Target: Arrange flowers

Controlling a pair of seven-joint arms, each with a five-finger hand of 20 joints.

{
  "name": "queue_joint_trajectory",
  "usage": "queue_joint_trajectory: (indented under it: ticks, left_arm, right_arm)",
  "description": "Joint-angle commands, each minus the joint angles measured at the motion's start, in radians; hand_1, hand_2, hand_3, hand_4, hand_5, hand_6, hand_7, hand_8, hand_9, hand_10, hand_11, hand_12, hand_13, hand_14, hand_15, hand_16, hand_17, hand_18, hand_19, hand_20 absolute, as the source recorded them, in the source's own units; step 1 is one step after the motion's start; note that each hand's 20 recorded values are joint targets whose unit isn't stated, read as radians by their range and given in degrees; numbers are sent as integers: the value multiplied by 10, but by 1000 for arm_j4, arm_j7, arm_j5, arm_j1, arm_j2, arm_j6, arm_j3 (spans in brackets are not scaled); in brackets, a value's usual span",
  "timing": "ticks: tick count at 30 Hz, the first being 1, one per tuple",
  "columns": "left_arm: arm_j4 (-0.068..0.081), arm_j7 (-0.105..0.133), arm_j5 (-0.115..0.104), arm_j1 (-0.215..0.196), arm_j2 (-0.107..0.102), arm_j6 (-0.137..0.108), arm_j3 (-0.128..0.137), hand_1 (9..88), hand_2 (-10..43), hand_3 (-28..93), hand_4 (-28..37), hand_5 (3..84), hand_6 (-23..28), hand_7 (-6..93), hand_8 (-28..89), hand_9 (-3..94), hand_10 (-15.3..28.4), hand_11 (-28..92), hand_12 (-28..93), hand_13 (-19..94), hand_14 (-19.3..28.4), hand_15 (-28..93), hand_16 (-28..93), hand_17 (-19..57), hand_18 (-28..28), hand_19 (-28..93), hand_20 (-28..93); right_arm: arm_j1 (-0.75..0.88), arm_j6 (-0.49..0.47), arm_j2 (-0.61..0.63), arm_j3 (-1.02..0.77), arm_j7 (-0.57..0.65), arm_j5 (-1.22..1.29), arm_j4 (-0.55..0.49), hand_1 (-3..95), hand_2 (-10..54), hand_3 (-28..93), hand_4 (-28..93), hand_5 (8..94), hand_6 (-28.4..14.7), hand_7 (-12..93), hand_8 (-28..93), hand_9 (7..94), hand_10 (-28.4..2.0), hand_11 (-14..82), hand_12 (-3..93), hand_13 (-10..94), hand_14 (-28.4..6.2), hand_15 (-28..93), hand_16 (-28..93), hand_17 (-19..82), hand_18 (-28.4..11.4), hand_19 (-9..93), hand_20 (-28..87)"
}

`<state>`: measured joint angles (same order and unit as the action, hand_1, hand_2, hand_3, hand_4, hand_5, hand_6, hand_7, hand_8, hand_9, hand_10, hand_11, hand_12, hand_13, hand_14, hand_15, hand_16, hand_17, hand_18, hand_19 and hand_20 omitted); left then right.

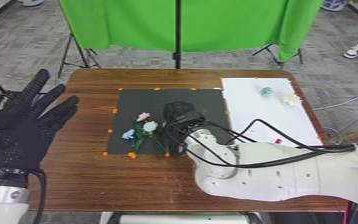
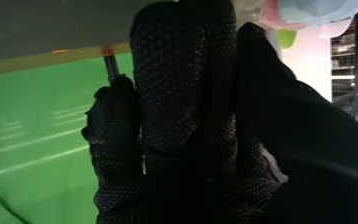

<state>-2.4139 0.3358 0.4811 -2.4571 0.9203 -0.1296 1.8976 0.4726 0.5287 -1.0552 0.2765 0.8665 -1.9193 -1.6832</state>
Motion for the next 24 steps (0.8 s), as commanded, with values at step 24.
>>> queue_joint_trajectory:
  ticks: [24]
  left_arm:
    - [-2,-11,2,-26,19,-21,-9,194,70,739,-283,235,30,156,-106,194,148,145,157,146,256,310,-5,-150,284,466,146]
  right_arm:
    - [-56,73,25,-4,68,-75,-58,412,-95,766,-283,715,8,139,-104,903,-90,262,170,853,-47,554,186,482,-185,932,301]
